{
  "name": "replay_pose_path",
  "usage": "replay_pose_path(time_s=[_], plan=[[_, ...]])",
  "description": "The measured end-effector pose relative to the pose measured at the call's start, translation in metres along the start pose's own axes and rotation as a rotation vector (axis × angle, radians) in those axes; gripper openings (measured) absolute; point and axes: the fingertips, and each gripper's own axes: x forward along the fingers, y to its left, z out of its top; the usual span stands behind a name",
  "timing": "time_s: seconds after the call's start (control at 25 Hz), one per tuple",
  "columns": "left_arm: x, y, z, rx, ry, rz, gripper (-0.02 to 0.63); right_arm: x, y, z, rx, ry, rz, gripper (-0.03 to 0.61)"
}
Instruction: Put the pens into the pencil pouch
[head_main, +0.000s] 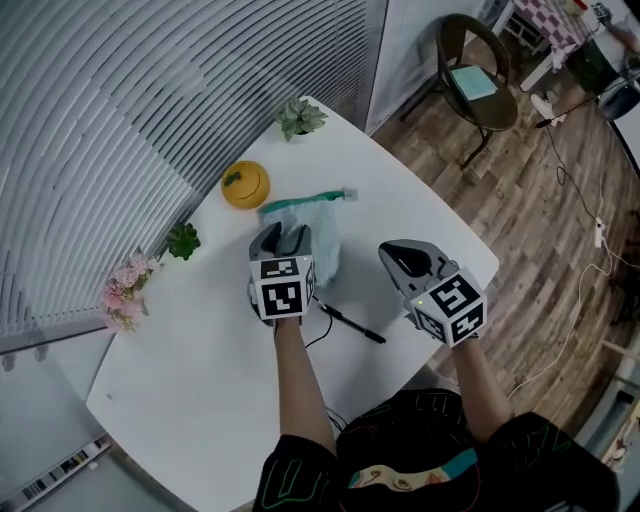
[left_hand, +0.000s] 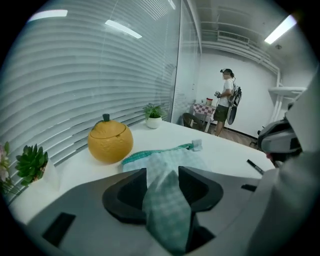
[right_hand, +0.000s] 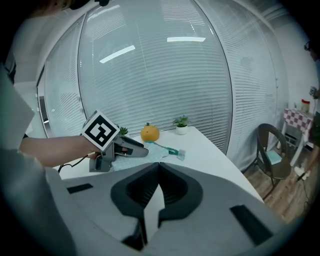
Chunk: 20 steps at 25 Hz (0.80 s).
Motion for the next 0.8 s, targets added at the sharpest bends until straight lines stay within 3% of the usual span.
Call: replay_pose_path(time_s=[0.32,0.6,0.8], plan=[[0.012,-0.009,-0.008,0.133,0.08,0.02,0.199,0.012,0.003,-0.008,-0.007,0.037,0.01,0.002],[0.016,-0.031,-0.011,0.214,0.159,0.002,0.018,0.002,0.006,-0.014,-0.02,0.052,0.013,0.002],[0.008,-0.039,-0.008,0.235,0.127,0.001,0.008,-0.02,0.001,-0.015,-0.016,0.031,0.014,0.003]])
